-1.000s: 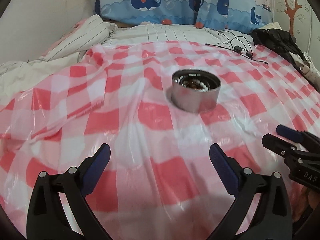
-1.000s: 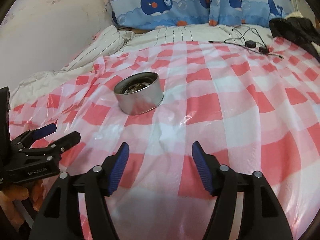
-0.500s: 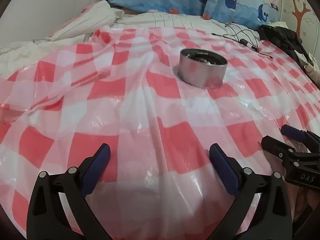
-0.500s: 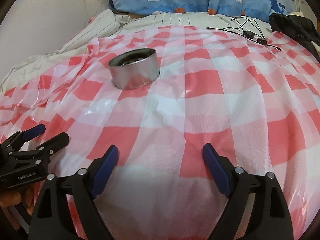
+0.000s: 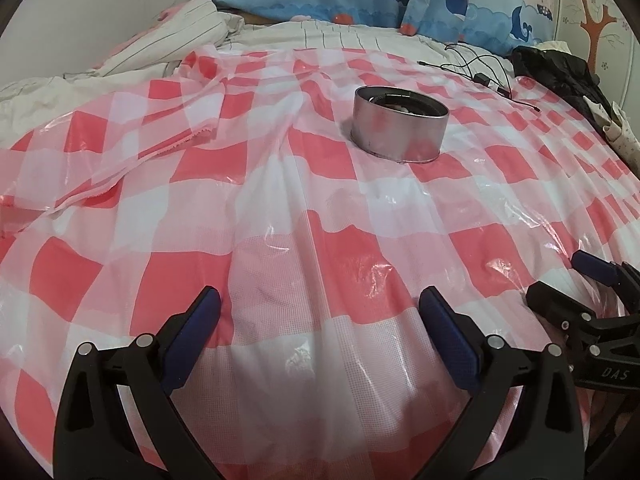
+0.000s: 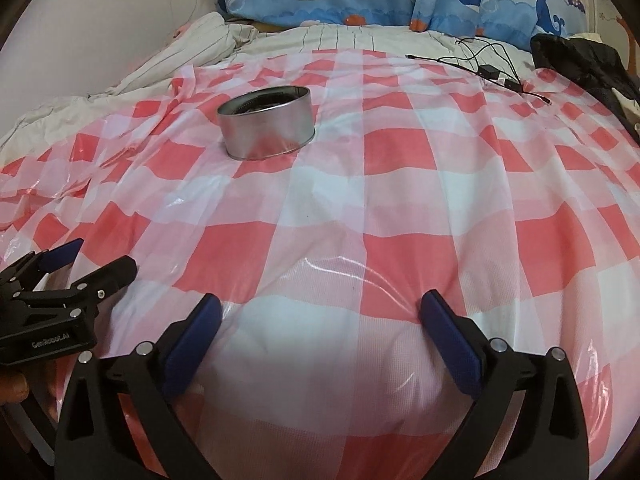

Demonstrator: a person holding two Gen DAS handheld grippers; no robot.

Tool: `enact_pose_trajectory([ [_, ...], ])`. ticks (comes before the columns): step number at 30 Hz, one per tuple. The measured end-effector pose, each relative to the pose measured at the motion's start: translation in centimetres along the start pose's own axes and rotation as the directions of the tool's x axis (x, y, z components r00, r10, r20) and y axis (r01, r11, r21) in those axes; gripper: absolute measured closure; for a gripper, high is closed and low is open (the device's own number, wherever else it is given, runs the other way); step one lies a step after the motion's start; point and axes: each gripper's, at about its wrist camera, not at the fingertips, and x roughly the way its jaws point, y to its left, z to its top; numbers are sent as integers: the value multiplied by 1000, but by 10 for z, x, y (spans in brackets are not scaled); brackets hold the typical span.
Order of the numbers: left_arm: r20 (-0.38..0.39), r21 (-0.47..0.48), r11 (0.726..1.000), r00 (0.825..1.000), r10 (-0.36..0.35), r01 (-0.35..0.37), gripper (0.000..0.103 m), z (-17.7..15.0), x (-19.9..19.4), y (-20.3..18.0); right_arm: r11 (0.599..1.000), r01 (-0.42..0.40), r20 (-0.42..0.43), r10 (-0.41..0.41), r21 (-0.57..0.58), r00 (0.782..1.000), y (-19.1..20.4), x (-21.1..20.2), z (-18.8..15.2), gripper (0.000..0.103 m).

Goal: Organize jewelry

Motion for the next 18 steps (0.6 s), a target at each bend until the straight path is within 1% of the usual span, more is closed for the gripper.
enact_pose_trajectory([
  [18,-9,-9,1000,1000,-14,14,7,-1,5,1,1000,8,11,-8,-4,1000,1,-1,0,7],
])
